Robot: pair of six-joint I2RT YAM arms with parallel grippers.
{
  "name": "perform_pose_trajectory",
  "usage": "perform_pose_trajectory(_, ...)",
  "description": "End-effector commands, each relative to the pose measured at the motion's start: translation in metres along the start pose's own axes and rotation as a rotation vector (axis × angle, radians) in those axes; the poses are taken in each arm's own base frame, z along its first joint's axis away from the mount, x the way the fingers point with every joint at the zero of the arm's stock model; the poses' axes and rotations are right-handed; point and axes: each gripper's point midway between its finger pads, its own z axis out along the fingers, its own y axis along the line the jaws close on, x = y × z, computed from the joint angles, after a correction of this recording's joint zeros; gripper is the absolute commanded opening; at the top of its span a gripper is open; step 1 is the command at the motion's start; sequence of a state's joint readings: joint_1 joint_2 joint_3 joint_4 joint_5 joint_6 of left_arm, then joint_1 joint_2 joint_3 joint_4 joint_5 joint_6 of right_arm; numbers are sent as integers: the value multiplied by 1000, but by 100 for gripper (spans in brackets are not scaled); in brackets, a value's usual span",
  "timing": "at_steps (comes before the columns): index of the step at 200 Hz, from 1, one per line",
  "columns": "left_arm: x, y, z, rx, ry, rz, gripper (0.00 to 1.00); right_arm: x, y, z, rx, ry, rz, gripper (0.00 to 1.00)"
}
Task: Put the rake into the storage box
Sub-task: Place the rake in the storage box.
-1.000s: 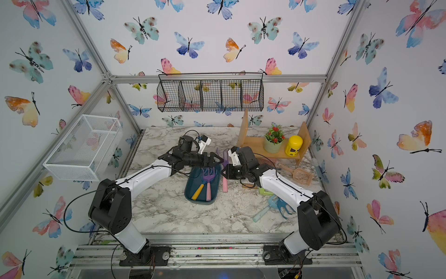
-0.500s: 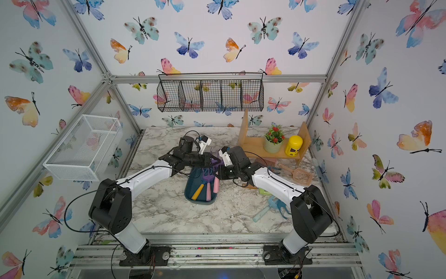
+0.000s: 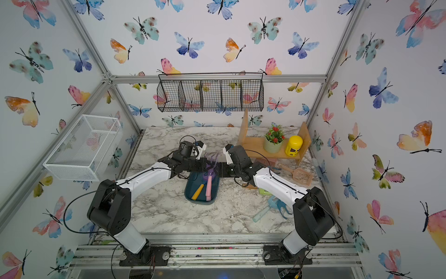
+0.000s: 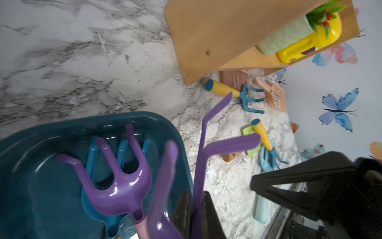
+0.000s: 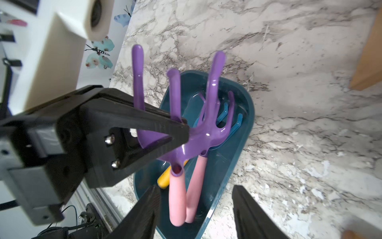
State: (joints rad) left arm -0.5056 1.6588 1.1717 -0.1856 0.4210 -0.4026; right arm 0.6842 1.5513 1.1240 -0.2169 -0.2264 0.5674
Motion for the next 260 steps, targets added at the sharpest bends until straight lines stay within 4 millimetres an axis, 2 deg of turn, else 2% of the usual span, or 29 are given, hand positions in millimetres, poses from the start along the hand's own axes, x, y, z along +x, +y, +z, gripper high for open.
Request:
perform_pose_trajectory(1,-9,19,-24,-136,-70,61,0,-6,-11,-9,58,-65,20,61)
perform_pose_trajectory(26,-2,30,-24,-173,-59,67,0,-1,-15,-8,69,-57,26,61)
perform_pose_trajectory(66,29,44,-2,-150,31,18,0,-1,-16,-8,77,-52,25,61)
perform_pose_trajectory(106,45,50,15,-125,101,-31,8,1,-19,-6,88,-42,30,61)
perform_pose_trajectory(134,49,56,19,-137,118,-51,26,3,-21,-6,96,-41,33,61)
perform_pose_trajectory(149,50,60,19,-151,120,-62,47,3,-22,-8,100,-45,36,61)
perform_pose_trajectory(177,47,64,15,-181,117,-79,74,5,-24,-8,105,-44,38,61)
perform_pose_trajectory(187,44,66,13,-203,110,-85,79,5,-24,-8,110,-41,39,61)
perform_pose_trajectory(197,40,72,9,-250,98,-95,80,6,-27,-8,126,-40,39,61)
perform_pose_trajectory(225,29,93,-6,-418,65,-111,78,7,-48,-14,247,-44,59,61)
perform_pose_trajectory(243,23,98,-15,-475,44,-110,78,7,-79,-30,430,-83,105,62)
perform_pose_trajectory(260,17,92,-19,-452,13,-103,78,13,-114,-57,655,-122,162,64)
